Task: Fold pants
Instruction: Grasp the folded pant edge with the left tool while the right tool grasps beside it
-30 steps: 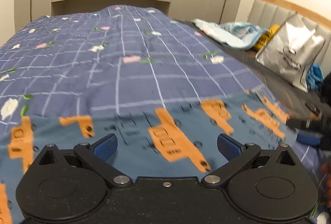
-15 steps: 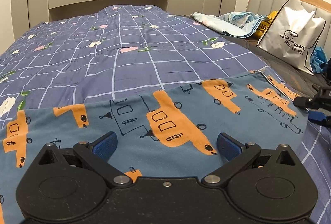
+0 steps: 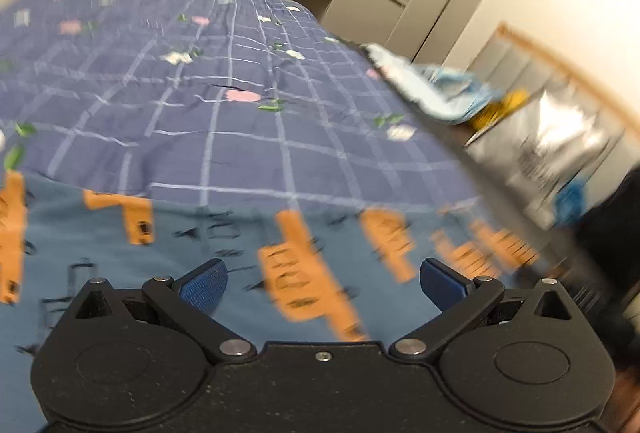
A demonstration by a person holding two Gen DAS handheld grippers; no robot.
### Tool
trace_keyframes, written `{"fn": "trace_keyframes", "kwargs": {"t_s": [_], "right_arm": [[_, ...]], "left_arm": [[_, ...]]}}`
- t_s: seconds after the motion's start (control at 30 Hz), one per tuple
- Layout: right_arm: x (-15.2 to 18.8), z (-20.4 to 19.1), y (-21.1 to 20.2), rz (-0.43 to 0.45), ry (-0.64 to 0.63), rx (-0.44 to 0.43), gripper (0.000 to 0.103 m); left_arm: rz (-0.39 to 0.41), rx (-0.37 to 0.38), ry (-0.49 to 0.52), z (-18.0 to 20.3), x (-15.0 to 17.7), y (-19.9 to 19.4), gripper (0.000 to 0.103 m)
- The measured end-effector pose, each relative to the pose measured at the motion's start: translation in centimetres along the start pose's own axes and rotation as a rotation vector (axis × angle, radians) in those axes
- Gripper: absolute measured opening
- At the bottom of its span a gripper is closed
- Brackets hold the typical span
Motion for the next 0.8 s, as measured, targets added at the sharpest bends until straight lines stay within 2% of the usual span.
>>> {"fn": "trace_keyframes", "kwargs": {"t_s": [0.1, 0.23, 0.4, 0.53, 0.63, 0.8], "right_arm": [[-0.3, -3.0, -1.2, 0.038, -0.155, -0.023, 0.016], [0.4, -7.9, -2.6, 0.072, -0.366, -0.068, 0.015], [3.3, -14.0, -4.4, 0.063, -0.557, -0.167, 0.015], [6.5, -17.4, -5.4, 0.016, -0.651, -0.240, 0.015], [8.6, -18.6, -5.6, -0.029, -0.675, -0.275, 0.014], [10.9, -18.8, -4.8, -0.096, -0.667, -0.279, 0.014]], "left_arm": [[-0.009, 0.108, -0.061, 0.9, -1.4, -0.2, 0.102], [-0.033, 0.237, -0.087, 2.8, -2.6, -0.2, 0.102], [-0.101, 0.321, -0.111, 3.6, -1.9, 0.2, 0.102], [-0.126, 0.324, -0.157, 2.4, -0.4, 0.5, 0.102], [-0.139, 0.278, -0.194, 0.8, 0.9, 0.6, 0.097], [-0.150, 0.160, -0.159, -0.8, 2.3, 0.9, 0.078]]}}
Point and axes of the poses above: each gripper's, at about its wrist camera, not at the fingertips, and y roughly the way its jaws point, z to its right, x to its underside, the point moved 9 cm from there along y, roughly the way its jaws point, and after that the axes turned 1 degree about -z, right-handed, at the moved point
